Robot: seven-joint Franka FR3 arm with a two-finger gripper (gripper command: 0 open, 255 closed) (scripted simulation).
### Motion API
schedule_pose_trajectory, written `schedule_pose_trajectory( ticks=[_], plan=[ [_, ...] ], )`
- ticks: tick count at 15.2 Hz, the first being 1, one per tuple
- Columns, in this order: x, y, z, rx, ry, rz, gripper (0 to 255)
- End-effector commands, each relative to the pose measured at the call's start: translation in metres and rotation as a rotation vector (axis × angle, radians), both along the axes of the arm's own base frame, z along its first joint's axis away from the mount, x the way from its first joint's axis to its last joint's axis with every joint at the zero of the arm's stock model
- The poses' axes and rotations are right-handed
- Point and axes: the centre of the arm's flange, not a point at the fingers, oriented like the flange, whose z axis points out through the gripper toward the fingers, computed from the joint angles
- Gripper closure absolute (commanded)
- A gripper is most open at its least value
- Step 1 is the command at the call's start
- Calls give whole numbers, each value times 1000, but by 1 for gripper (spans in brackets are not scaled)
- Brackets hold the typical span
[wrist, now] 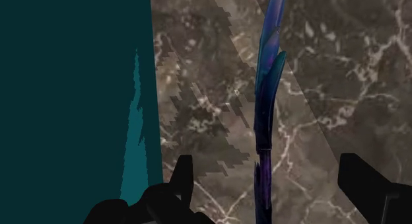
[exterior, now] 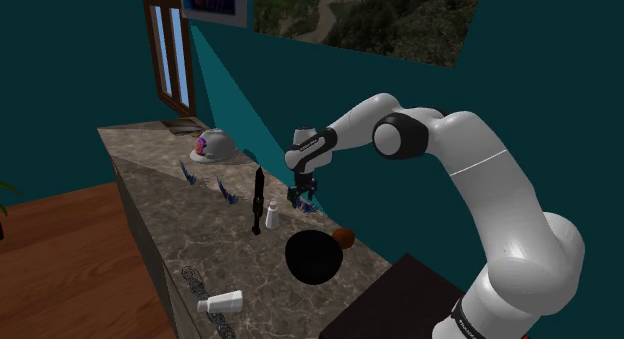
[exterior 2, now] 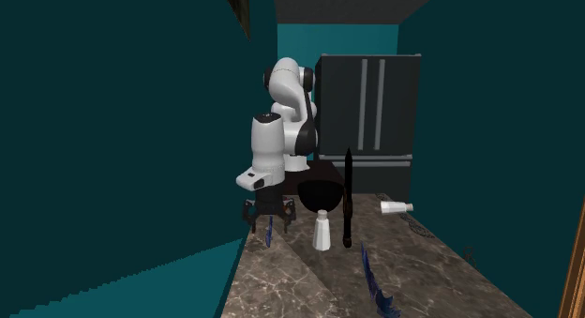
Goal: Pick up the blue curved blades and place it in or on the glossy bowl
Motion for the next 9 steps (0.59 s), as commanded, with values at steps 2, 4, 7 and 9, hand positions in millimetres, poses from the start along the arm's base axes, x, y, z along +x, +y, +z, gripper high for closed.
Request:
schedule_pose_trajectory(
  ticks=[2,4,7,9],
  plan=[
    [0,0,0,0,0,0,0],
    [0,0,0,0,0,0,0],
    [0,0,0,0,0,0,255],
    [0,0,0,0,0,0,255]
  ],
)
